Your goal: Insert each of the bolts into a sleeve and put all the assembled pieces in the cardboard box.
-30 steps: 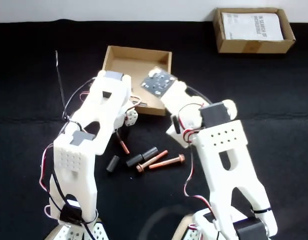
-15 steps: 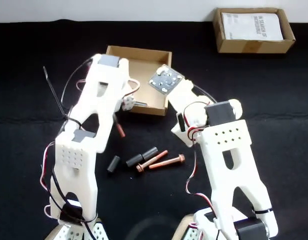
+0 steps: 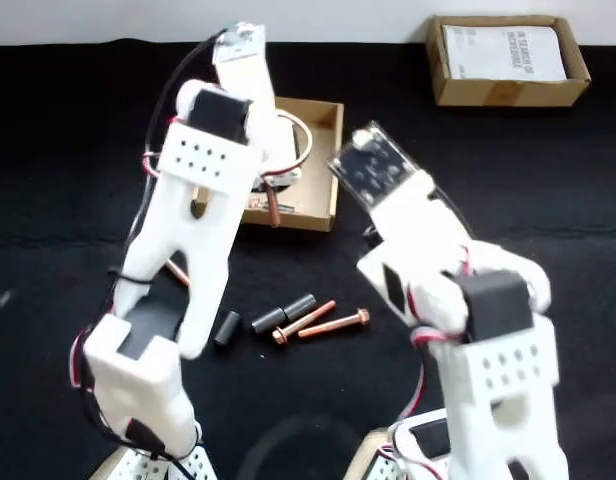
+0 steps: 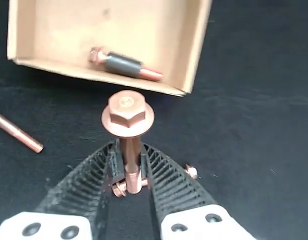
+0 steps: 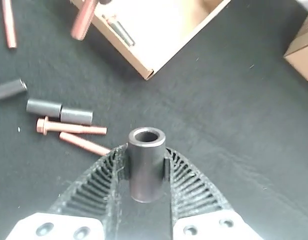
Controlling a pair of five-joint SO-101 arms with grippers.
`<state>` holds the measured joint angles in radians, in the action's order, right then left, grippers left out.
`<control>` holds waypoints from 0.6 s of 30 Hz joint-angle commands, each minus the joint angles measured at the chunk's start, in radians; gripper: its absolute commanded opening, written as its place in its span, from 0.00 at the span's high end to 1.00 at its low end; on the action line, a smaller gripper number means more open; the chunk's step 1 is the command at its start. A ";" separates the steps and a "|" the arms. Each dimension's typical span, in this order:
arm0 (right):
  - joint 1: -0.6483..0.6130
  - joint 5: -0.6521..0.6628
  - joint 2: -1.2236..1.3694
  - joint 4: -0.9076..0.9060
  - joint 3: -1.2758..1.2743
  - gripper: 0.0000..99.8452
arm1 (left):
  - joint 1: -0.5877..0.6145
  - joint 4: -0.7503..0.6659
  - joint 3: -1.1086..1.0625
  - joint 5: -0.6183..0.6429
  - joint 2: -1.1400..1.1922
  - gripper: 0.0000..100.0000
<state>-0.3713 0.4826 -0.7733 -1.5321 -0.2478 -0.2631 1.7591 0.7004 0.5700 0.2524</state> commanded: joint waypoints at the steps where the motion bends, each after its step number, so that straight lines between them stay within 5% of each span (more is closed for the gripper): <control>1: 0.008 -0.011 -0.116 -0.030 -0.082 0.99 | -0.015 0.002 0.039 -0.060 -0.134 0.99; 9: -0.008 -0.011 -0.361 -0.031 -0.311 0.99 | -0.016 0.002 0.041 -0.095 -0.308 0.99; 18: -0.008 -0.049 -0.453 0.260 -0.532 0.99 | -0.064 0.002 0.041 -0.095 -0.421 0.99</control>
<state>-0.3713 0.4749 -1.2045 -1.3786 -0.7373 -0.2862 1.7622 0.7004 0.4810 -0.1036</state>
